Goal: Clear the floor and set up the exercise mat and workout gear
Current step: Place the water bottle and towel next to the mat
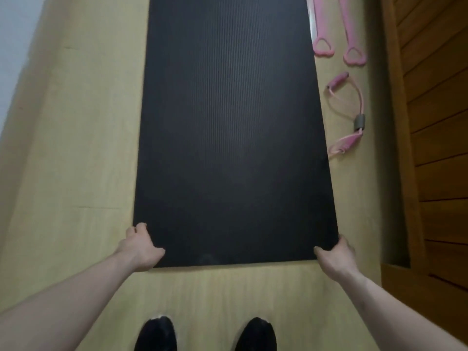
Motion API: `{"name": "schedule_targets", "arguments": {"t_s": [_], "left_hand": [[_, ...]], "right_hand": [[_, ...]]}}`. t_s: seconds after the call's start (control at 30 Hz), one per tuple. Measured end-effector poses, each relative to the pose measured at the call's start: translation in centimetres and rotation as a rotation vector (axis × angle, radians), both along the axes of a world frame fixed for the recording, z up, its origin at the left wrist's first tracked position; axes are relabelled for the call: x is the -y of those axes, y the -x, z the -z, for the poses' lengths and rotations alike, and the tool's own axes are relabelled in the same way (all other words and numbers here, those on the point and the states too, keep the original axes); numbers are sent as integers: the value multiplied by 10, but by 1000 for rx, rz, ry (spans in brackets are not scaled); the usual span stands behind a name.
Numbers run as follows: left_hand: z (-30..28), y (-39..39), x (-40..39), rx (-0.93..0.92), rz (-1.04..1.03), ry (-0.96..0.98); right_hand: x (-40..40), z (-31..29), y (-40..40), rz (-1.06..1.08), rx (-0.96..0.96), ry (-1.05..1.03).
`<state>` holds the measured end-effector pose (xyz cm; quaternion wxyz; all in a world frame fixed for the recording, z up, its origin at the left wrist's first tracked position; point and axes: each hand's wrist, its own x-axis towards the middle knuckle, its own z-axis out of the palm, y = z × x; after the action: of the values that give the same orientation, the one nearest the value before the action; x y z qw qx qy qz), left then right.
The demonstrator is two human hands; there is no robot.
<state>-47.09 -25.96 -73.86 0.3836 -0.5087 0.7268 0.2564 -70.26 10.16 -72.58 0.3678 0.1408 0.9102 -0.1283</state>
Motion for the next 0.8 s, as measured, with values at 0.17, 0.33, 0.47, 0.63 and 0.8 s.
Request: {"name": "schedule_targets", "arguments": {"t_s": [0.17, 0.33, 0.47, 0.63, 0.8], "left_hand": [[53, 2, -9, 40, -79, 174], [64, -7, -2, 126, -103, 304], [62, -27, 16, 70, -197, 282], [49, -62, 18, 66, -139, 121], [36, -81, 9, 18, -42, 93]], "right_hand": [[-14, 61, 15, 93, -55, -79], [-14, 76, 8, 184, -83, -157], [-21, 62, -9, 104, -4, -119], [-33, 45, -42, 45, 197, -243], [-19, 30, -67, -113, 50, -340]]}}
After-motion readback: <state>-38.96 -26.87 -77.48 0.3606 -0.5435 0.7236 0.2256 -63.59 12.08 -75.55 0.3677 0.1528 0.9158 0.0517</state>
